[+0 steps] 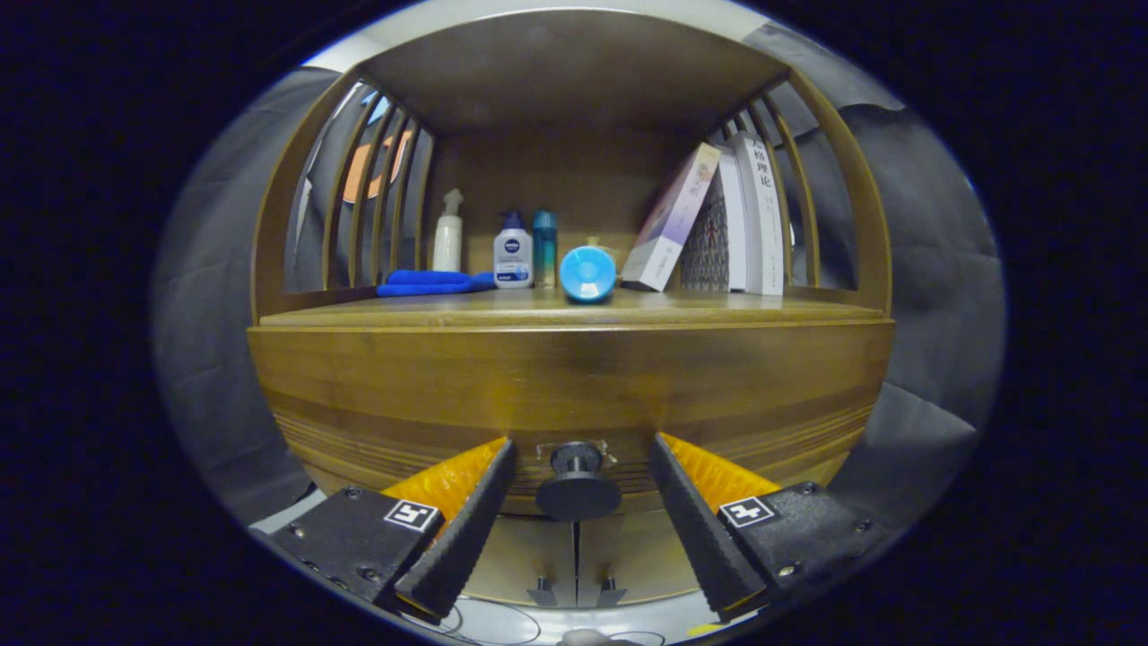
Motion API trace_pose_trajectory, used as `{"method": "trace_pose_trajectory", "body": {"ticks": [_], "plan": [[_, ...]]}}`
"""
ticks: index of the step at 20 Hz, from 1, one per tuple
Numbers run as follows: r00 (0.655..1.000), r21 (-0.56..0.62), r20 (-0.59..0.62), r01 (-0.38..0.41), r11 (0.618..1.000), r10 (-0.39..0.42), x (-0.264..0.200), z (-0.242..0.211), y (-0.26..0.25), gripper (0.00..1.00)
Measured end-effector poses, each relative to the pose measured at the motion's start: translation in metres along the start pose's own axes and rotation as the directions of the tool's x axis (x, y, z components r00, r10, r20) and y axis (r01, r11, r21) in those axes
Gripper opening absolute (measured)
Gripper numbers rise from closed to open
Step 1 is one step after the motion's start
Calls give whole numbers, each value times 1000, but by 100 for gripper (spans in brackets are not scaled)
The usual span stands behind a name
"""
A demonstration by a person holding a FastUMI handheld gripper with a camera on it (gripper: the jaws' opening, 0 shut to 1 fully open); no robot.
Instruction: Pull open the drawer, take out the items inside it, and place them on the countertop above the cabinet.
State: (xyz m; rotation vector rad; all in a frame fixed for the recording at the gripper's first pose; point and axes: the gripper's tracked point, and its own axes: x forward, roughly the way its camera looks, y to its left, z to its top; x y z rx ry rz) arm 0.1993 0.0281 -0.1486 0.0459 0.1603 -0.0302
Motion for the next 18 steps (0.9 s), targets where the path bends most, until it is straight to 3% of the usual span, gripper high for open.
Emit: {"method": "trace_pose_trajectory", "body": {"ticks": [5, 10, 18], "plan": [[997, -23, 71, 12, 1000, -10, -59, 49, -10, 99], [991, -6, 130, -6, 1000, 7, -146, 88, -15, 99], [982, 16, 189, -3, 1000, 0, -230, 116, -21, 99]]}}
